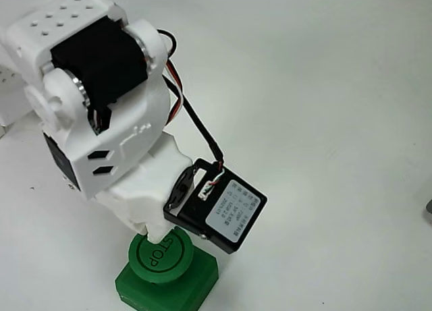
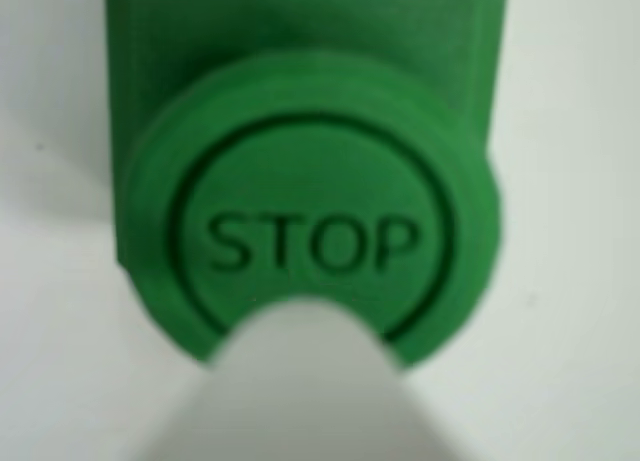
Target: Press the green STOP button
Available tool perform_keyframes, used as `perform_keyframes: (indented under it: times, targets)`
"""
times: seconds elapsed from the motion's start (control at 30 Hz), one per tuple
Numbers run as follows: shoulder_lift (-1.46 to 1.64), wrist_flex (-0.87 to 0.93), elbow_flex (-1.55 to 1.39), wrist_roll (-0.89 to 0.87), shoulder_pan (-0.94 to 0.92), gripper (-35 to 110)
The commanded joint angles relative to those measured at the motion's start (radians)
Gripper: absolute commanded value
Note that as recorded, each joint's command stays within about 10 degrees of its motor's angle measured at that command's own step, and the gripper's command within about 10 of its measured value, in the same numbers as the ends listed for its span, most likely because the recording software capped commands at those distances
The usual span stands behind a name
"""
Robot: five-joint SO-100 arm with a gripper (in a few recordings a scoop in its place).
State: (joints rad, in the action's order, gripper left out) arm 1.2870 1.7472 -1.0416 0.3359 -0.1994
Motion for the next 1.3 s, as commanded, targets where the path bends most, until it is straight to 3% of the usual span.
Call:
perform_keyframes:
  times: [0.0, 0.97, 1.27]
  targets:
    - [0.043, 0.012, 0.009, 0.003, -0.003, 0]
    - [-0.107, 0.006, 0.009, 0.008, 0.008, 0]
    - [-0.126, -0.069, -0.094, 0.003, 0.008, 0]
